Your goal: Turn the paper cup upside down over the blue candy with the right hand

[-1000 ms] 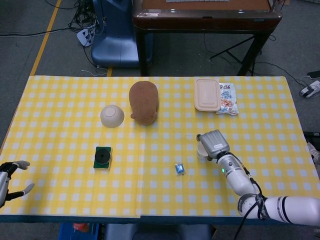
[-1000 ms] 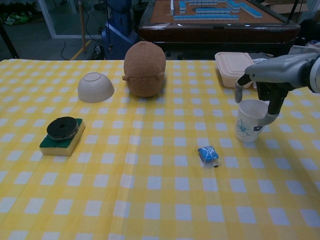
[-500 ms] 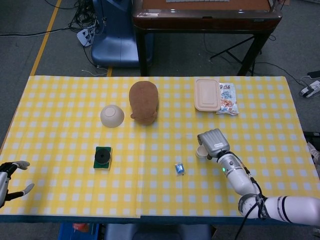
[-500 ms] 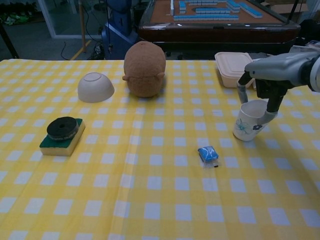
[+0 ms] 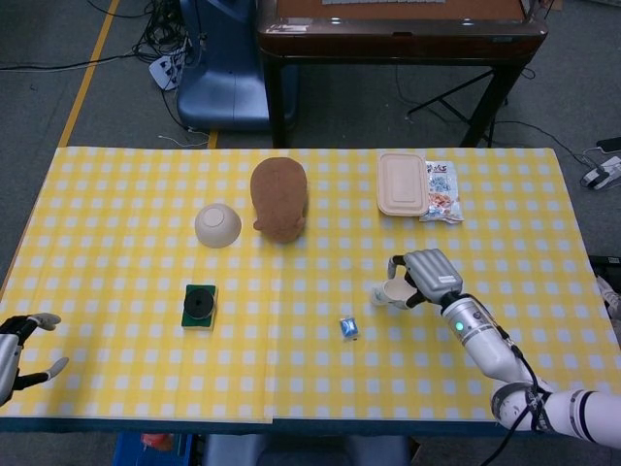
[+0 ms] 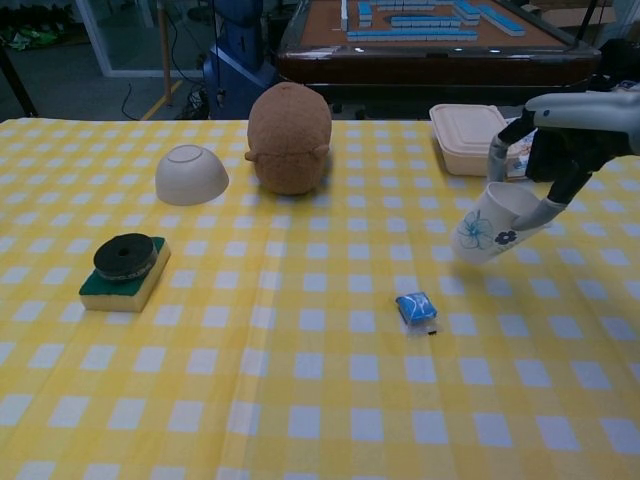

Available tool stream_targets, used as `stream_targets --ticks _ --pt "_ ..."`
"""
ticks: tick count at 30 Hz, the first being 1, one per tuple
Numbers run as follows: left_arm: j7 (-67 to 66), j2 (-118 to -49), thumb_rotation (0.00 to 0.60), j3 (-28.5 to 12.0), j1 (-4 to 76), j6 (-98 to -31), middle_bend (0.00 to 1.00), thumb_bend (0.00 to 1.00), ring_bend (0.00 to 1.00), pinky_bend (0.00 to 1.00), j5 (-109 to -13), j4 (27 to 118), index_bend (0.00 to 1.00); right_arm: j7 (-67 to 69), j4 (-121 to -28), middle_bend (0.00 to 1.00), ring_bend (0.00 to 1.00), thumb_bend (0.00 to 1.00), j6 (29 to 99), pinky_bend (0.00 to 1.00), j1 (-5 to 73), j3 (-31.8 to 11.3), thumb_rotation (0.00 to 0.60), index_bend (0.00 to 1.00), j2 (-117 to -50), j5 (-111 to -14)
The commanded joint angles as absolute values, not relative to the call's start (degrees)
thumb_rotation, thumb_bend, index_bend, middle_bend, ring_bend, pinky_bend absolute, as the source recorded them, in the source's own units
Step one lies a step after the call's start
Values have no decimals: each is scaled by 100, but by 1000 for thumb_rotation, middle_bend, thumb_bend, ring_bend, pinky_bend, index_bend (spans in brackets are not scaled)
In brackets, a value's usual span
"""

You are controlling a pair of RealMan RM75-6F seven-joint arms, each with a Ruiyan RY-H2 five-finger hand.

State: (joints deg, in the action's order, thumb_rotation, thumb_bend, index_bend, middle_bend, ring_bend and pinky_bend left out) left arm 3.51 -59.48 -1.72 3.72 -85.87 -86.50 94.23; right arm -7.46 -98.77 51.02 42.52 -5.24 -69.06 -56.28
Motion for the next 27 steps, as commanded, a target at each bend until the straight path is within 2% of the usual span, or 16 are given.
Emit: stream_targets --ticks 1,11,27 --pt "333 -5951 600 -171 378 -8573 439 137 351 522 -8641 9427 451 1064 -9203 1000 1000 13 4828 1000 3742 -668 600 484 -6952 -6758" --pt "285 -5959 600 -163 381 -8560 439 137 351 523 -8641 9443 451 4690 -7636 1000 1000 11 5039 1000 3470 -554 600 485 -7605 -8341" --pt "306 -5947 600 -165 380 -8544 439 137 351 523 -8620 9450 451 8126 -5507 1000 1000 0 5284 1000 4024 141 600 487 -8619 -9594"
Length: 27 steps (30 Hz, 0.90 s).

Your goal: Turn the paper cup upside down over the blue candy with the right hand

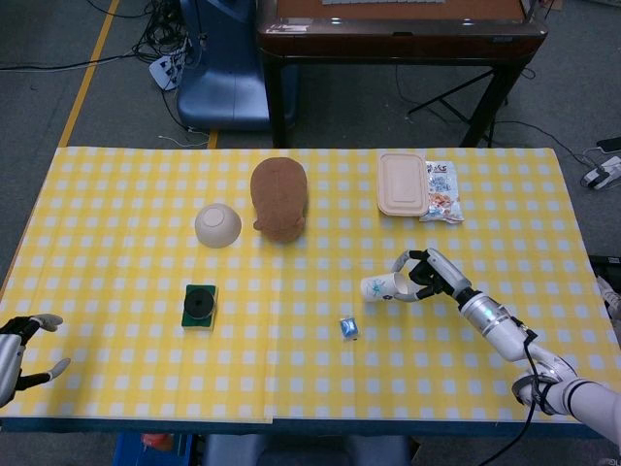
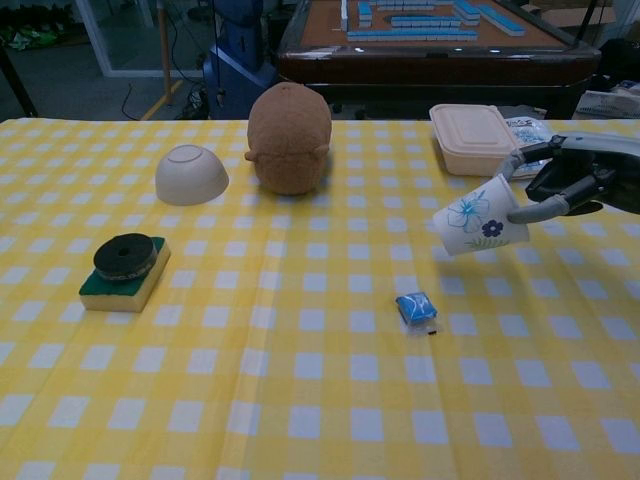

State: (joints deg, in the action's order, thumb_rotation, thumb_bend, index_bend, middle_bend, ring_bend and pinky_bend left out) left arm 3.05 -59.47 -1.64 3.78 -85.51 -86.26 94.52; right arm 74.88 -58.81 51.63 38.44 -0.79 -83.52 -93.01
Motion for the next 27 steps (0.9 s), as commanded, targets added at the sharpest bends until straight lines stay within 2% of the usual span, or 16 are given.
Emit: stream_targets --ticks 1,12,23,27 --pt "307 -5948 600 -165 381 -8540 439 137 351 523 -8618 9449 451 8278 -5417 1000 1000 0 5306 1000 4051 180 600 487 -8660 -9631" --pt "319 -5944 600 -153 360 -8581 439 137 351 523 -8650 9463 451 9499 -4559 1000 1000 0 5430 1000 4335 558 600 487 -9034 -9870" --pt "356 -5926 600 -154 356 -8592 439 137 351 523 -8662 9461 451 9285 -4555 1000 1000 0 5325 1000 4443 695 600 483 -9012 -9762" --pt "338 -5931 600 -159 363 -8572 439 136 351 522 -8643 9453 451 9055 -4669 1000 1000 0 5266 1000 4443 710 600 429 -8926 -9683"
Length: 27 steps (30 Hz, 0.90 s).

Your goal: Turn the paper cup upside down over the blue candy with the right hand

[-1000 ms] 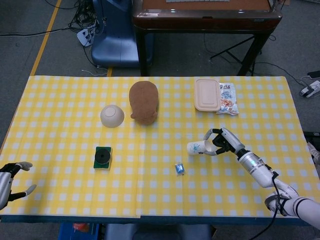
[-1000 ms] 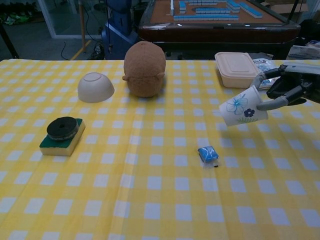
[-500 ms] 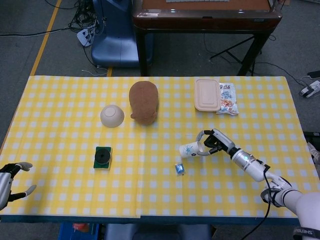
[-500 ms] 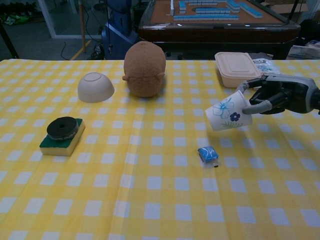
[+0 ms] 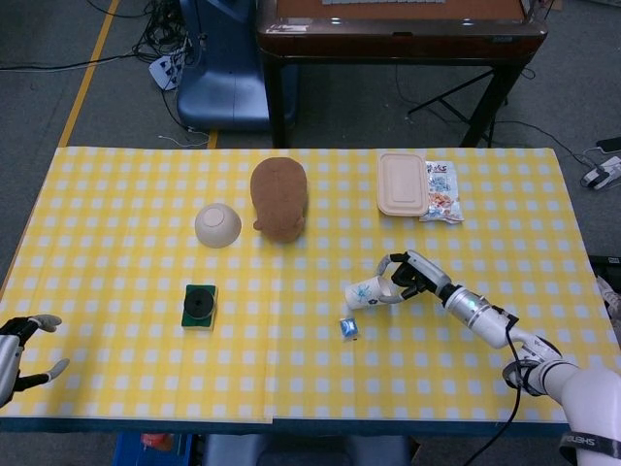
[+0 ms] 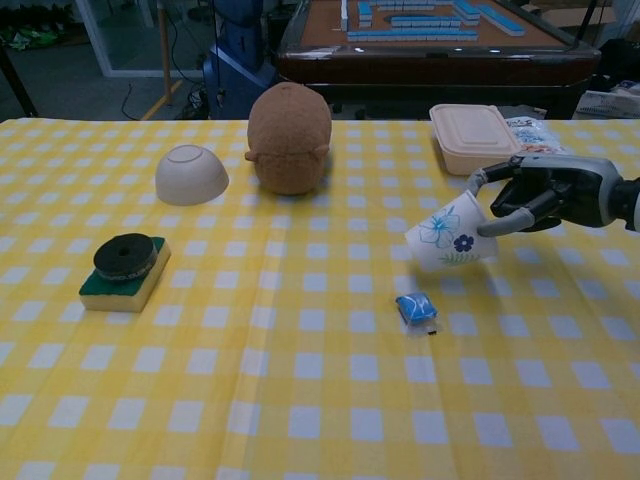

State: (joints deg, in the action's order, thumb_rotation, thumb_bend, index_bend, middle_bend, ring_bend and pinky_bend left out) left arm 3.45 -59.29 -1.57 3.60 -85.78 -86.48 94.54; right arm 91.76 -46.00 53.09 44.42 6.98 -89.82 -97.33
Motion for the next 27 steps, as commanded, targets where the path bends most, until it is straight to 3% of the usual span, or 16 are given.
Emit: stream_targets --ticks 1,7,11,17,22,27 --pt "326 -5933 600 -157 366 -8565 439 137 351 522 -8642 9454 451 8960 -4717 1000 1000 0 5229 1000 4442 721 600 404 -8887 -9660" --pt "248 -5959 600 -150 382 -8523 439 137 351 523 -8630 9452 451 8388 -5012 1000 1000 0 5229 1000 4348 670 600 185 -8660 -9469" --pt "212 -5965 600 -148 393 -8492 439 137 351 523 -8613 9459 451 7789 -5309 1000 1000 0 5427 1000 4204 544 600 108 -8436 -9297" --pt "202 -5965 600 -158 404 -8471 439 137 351 523 -8586 9469 451 5953 -6190 1000 1000 0 5868 1000 3956 288 600 108 -7884 -9052" --pt "185 -5966 600 -155 406 -8473 439 137 351 523 -8598 9481 451 2797 -7576 1000 1000 0 5902 1000 3828 32 600 229 -7268 -8578" --pt "195 -5960 600 -157 402 -8482 439 137 352 523 -8591 9489 451 -207 -9058 1000 1000 0 5714 1000 3799 -154 600 236 -6896 -7631"
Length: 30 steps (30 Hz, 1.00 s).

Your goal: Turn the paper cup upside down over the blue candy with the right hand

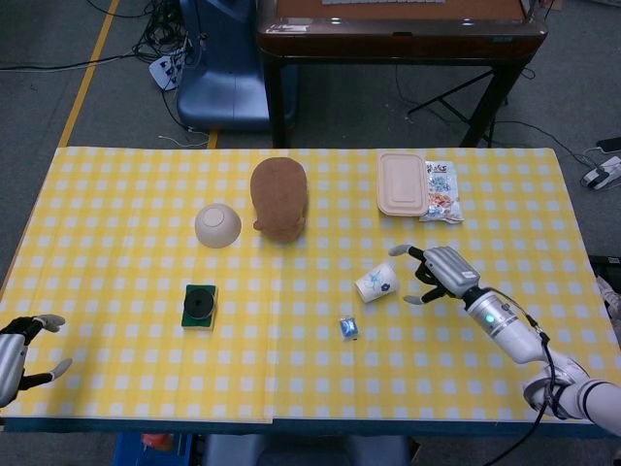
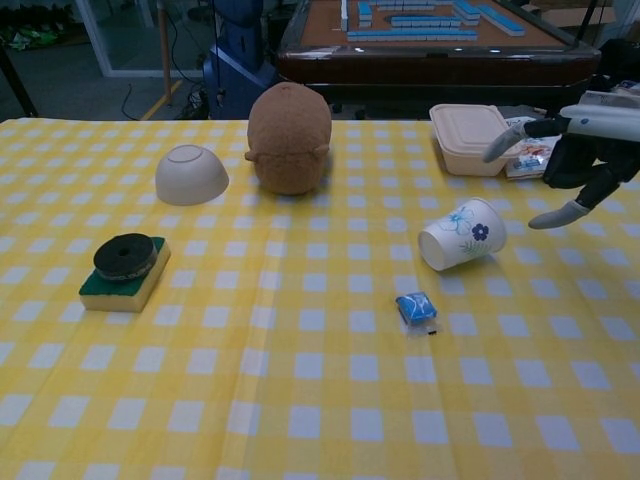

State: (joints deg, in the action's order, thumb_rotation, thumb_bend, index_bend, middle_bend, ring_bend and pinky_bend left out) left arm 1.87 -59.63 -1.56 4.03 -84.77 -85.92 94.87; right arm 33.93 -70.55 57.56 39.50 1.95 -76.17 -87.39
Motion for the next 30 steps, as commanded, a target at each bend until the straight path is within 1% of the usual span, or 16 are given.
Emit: stream_targets --ticks 1,4,6,13,21,30 --pt "204 -5957 600 -158 400 -8485 439 137 352 523 -8591 9490 451 -605 -9243 1000 1000 0 5701 1000 3808 -176 600 236 -6890 -7460" --pt "231 -5946 600 -160 393 -8497 439 137 352 523 -8590 9491 451 -1680 -9638 1000 1000 0 5706 1000 3867 -242 600 235 -6982 -6960" --pt "260 -5934 600 -161 389 -8505 439 137 352 522 -8594 9496 451 -2195 -9731 1000 1000 0 5699 1000 3935 -293 600 236 -7121 -6667" --pt "369 -5898 600 -175 382 -8515 439 137 352 523 -8576 9479 451 -3209 -9625 1000 1000 0 5524 1000 4250 -426 600 236 -7561 -5893" --pt "470 -5861 600 -189 367 -8545 439 137 353 523 -8570 9469 452 -3952 -9458 1000 1000 0 5476 1000 4585 -527 600 236 -7983 -5201" --pt "508 -5843 600 -186 356 -8562 439 137 353 523 -8585 9473 452 -4263 -9116 1000 1000 5 5457 1000 4871 -610 600 239 -8405 -4914"
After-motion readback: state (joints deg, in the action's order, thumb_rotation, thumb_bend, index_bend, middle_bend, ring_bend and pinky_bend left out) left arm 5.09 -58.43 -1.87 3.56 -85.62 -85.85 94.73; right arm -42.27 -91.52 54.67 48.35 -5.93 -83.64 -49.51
